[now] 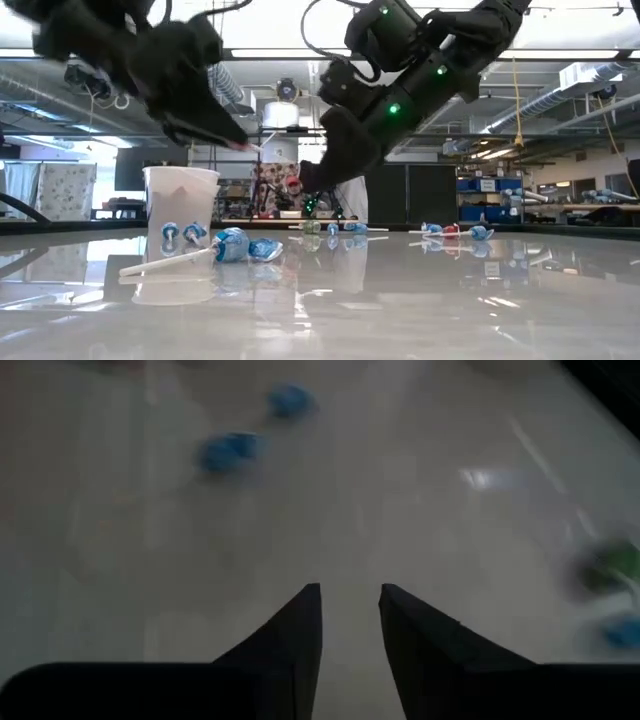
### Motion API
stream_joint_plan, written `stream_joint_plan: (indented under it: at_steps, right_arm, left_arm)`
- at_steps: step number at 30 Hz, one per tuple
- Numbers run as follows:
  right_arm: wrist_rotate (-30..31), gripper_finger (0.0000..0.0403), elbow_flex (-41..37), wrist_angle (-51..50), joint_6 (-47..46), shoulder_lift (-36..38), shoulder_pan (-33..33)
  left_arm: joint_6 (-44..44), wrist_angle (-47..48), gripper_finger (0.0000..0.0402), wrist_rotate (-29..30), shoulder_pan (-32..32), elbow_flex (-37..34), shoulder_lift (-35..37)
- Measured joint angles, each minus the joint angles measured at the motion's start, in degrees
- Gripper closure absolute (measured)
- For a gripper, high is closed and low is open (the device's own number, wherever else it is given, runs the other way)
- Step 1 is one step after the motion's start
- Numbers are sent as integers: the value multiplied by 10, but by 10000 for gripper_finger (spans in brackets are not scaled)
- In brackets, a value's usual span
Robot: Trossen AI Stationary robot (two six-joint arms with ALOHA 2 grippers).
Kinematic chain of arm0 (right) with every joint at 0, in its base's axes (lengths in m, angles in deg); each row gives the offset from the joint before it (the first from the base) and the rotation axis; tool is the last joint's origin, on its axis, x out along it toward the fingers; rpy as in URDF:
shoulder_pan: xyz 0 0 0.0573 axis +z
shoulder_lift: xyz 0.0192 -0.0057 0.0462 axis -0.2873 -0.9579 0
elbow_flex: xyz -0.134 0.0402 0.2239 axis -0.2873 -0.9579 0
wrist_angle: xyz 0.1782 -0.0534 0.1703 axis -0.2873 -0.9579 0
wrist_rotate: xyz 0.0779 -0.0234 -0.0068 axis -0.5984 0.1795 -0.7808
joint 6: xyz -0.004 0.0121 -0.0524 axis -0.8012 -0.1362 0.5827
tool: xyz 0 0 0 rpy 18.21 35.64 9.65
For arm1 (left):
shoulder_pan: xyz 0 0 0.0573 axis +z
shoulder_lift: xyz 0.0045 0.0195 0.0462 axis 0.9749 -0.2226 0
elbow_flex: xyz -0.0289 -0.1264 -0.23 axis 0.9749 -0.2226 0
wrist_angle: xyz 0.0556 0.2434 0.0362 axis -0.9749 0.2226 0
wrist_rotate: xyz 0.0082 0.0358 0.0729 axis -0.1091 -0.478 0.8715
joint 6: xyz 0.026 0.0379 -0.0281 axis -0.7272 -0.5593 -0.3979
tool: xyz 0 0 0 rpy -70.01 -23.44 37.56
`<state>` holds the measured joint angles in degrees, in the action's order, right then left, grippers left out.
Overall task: Sort candy by brand, put in halloween buckets
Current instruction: Put the left small red sucker into the left orange bucket
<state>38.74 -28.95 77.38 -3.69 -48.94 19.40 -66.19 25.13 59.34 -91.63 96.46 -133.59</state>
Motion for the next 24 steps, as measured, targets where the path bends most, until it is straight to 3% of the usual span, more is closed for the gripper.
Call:
stream_joint_plan:
  at_steps: [5,10,14,18,21,24]
  right_arm:
    - [12,280,0,-111,-56,50,-32]
    - [10,281,0,-149,-46,72,-84]
    - [-50,277,15,-192,42,68,-148]
    - [-72,268,38,-253,139,58,-202]
    - [-85,259,58,-297,185,51,-236]
    - [-89,253,69,-319,228,42,-263]
  left_arm:
    - [57,284,306,-48,-12,104,67]
    - [83,502,305,-89,-48,224,79]
    - [96,596,305,-146,-72,316,79]
    - [120,672,305,-170,-101,387,79]
    - [175,736,305,-172,-128,412,80]
    - [239,787,304,-225,-158,414,79]
